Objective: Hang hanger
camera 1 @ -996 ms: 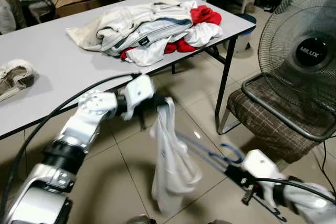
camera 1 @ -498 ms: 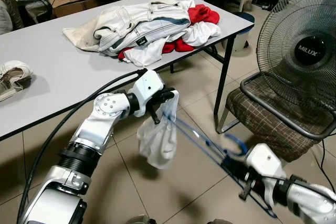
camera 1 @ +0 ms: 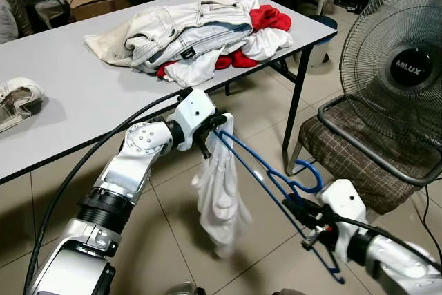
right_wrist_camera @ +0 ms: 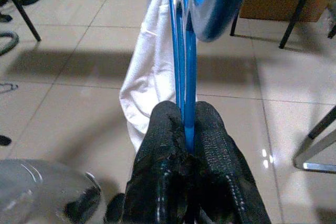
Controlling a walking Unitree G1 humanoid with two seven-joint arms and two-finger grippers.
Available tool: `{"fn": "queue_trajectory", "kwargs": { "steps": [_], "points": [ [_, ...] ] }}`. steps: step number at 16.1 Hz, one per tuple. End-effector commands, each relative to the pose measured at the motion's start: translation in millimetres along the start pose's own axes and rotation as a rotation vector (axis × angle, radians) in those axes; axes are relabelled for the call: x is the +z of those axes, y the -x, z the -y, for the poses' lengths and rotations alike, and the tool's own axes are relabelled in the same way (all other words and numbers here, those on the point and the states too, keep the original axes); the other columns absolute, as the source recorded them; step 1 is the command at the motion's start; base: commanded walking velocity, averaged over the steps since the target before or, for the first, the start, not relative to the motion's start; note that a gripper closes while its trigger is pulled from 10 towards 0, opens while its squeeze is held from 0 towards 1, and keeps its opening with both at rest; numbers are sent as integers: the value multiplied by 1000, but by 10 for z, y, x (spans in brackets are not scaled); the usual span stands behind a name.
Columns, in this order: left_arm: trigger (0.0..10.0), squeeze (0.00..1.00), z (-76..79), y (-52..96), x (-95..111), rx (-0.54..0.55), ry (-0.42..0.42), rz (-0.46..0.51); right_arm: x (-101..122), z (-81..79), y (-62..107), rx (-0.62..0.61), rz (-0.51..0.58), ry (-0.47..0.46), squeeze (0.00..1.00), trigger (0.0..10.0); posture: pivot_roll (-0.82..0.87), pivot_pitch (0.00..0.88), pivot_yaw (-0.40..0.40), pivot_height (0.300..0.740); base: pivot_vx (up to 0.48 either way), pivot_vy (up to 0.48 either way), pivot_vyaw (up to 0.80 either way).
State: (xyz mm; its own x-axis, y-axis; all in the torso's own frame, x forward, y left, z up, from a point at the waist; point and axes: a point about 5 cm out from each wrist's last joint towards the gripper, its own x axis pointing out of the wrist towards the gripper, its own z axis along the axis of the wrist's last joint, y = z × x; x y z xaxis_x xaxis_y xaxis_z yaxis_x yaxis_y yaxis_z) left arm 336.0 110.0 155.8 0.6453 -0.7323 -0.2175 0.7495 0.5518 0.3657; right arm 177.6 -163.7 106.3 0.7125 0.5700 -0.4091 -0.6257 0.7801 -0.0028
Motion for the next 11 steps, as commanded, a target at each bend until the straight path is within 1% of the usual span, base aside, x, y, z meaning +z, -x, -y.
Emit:
{"fn": "queue_trajectory", "kwargs": {
  "steps": [1,3,6,10,11],
  "points": [
    [0,0,-58,23,57,27,-13,18,42,-32,4,-1,14,0,0,10000,-105,21,105,740,0,0,0],
    [0,0,-67,6,53,49,-20,11,63,-86,-4,-7,26,-24,0,10000,-108,20,107,740,0,0,0],
    [0,0,-91,-1,52,70,-20,8,59,-105,-2,-11,23,-37,0,10000,-109,23,107,740,0,0,0],
    [0,0,-230,58,-19,173,-10,-29,7,-118,-13,-25,-11,-43,0,10000,-105,27,97,740,0,0,0],
    [0,0,-230,58,-19,173,-10,-29,7,-118,-13,-25,-11,-43,0,10000,-105,27,97,740,0,0,0]
  ]
}}
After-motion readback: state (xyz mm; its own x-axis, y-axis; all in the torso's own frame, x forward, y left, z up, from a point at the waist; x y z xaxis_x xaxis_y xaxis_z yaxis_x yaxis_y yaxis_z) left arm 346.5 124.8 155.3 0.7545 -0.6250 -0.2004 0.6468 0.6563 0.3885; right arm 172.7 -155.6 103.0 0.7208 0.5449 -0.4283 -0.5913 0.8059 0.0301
